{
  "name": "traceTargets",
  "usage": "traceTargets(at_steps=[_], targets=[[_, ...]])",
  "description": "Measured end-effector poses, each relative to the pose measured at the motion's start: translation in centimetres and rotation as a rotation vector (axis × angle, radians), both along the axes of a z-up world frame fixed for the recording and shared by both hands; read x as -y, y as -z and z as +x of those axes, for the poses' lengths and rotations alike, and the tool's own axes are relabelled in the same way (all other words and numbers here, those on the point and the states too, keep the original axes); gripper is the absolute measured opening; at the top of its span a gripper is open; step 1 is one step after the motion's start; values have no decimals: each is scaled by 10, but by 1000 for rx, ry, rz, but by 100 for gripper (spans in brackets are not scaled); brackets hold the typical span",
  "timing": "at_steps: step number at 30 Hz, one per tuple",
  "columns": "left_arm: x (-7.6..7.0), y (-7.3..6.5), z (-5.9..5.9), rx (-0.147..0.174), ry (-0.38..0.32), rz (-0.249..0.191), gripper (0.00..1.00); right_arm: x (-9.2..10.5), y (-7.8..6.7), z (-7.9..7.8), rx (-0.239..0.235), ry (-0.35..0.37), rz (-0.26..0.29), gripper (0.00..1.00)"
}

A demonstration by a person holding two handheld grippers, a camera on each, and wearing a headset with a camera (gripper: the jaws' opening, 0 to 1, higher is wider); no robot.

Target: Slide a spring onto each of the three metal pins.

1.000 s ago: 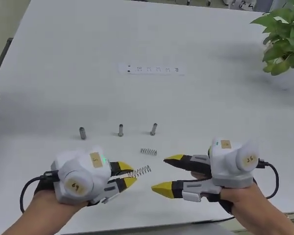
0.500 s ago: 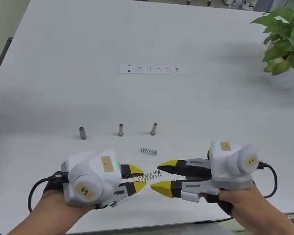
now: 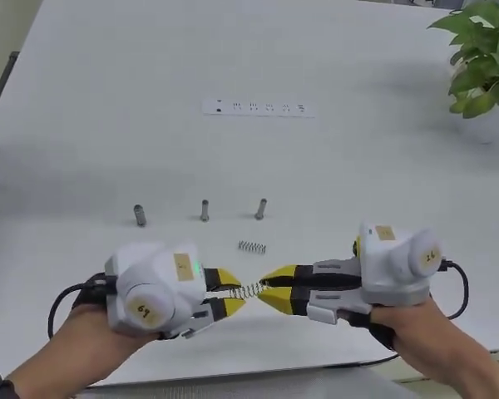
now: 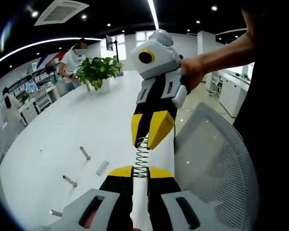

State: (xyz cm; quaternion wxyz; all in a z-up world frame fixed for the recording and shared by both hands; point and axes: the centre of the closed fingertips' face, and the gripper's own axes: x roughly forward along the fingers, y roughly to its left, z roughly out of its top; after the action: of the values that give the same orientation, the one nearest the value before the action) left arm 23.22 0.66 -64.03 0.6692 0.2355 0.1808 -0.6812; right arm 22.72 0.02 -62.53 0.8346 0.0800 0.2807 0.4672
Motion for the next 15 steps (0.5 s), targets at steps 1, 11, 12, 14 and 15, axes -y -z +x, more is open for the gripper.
traceTargets(at_steps=[1, 11, 12, 14, 15], targets=[[0, 0, 0, 3, 2, 1, 2, 0, 0, 0, -1, -1, 3, 9], [6, 0, 6, -2, 4, -7, 2, 1, -7, 6, 10, 1, -32, 9], [8, -1, 7, -1, 4, -9, 2, 2, -8, 7, 13, 0, -40, 9], [11, -2, 8, -1, 4, -16, 2, 4, -10, 8, 24, -5, -58, 9], [14, -2, 8, -4, 4, -22, 2, 6, -11, 9, 27, -8, -69, 9]])
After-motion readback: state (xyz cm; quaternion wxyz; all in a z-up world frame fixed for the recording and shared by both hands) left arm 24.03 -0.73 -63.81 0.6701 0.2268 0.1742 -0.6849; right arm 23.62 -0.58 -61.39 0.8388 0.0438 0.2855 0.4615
